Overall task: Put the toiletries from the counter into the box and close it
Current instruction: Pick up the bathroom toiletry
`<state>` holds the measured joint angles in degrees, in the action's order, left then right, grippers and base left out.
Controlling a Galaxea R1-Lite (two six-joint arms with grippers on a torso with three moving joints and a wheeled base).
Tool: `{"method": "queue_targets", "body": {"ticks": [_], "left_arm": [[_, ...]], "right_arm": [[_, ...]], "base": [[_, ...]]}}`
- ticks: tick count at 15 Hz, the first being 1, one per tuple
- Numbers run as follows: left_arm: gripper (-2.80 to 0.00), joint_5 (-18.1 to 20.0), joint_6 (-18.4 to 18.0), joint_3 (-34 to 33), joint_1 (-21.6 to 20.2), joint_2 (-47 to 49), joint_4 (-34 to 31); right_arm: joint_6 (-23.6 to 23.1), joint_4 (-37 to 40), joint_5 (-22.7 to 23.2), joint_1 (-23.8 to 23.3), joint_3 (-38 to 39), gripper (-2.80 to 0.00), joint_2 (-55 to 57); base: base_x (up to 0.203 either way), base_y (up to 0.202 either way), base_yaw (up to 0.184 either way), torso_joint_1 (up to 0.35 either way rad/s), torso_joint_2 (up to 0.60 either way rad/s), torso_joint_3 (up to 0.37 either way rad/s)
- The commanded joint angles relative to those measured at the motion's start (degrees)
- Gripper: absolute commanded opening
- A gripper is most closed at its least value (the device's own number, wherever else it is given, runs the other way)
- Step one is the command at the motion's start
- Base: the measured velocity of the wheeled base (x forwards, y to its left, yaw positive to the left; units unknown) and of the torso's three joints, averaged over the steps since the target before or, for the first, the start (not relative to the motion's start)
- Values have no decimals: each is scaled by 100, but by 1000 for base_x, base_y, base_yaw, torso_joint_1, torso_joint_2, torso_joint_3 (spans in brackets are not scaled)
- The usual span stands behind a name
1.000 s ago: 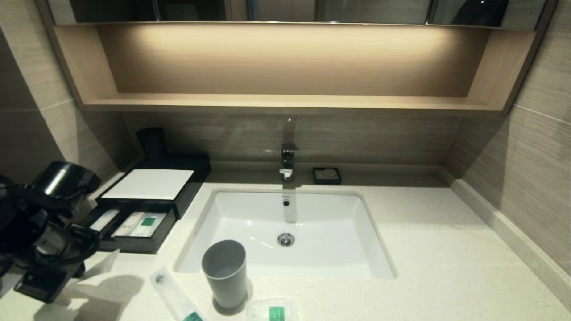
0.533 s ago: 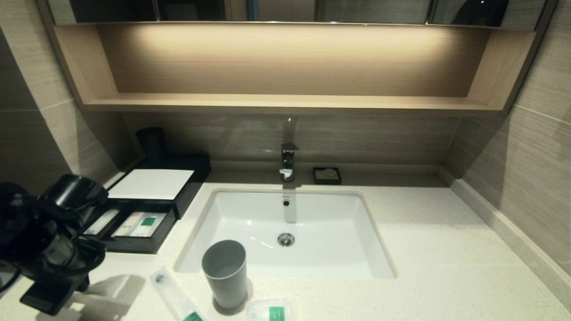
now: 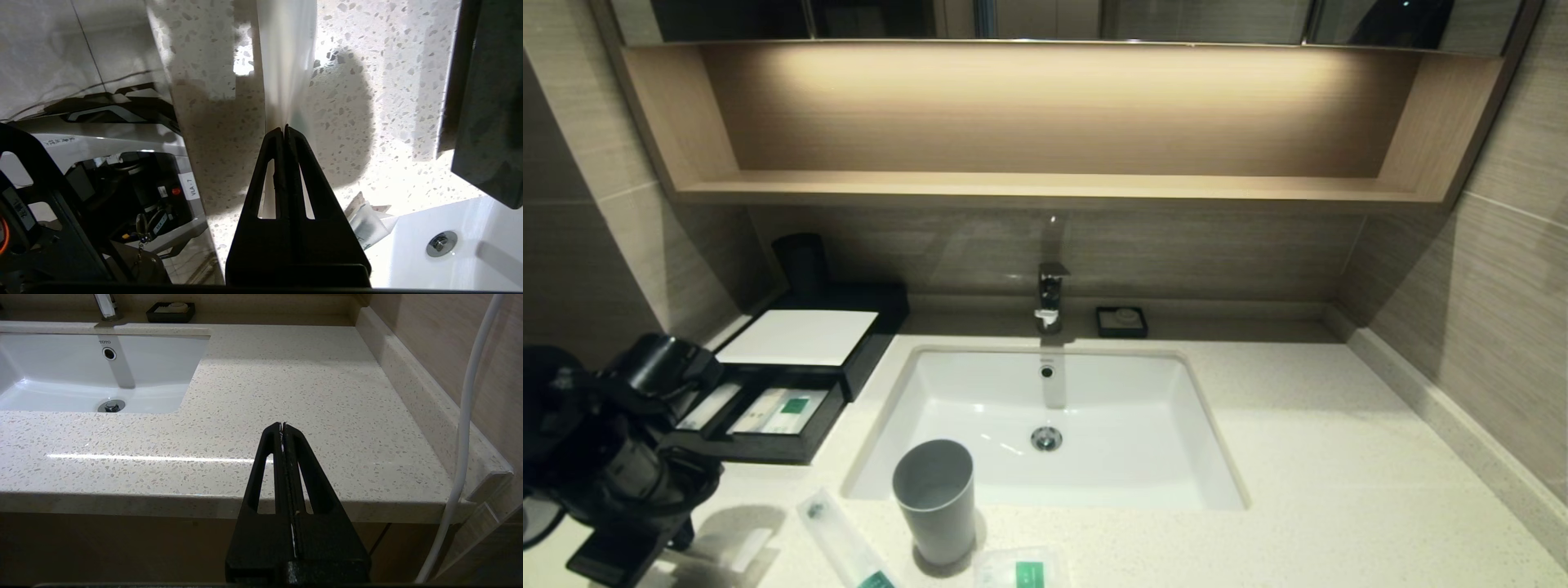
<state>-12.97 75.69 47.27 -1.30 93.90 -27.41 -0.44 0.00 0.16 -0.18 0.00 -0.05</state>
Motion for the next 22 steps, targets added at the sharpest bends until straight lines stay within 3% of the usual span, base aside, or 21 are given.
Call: {"method": "queue_targets", "body": {"ticks": [1,8,9,22], "left_arm": [[-280,35,42,37,-11,53,56],[-280,145,18,99,-55,313,69],[0,145,7,134,-55,304,69],[0,222,-54,89,-89,429,72]], "right_arm": [[-9,0,2,1,9,-280,5],[-9,0,2,1,9,-280,5],[-9,0,2,1,9,-280,5],[-9,0,2,1,9,-280,5]], "base": [[0,0,0,0,0,0],[0,0,0,0,0,0],[0,0,0,0,0,0],[0,0,0,0,0,0]]}}
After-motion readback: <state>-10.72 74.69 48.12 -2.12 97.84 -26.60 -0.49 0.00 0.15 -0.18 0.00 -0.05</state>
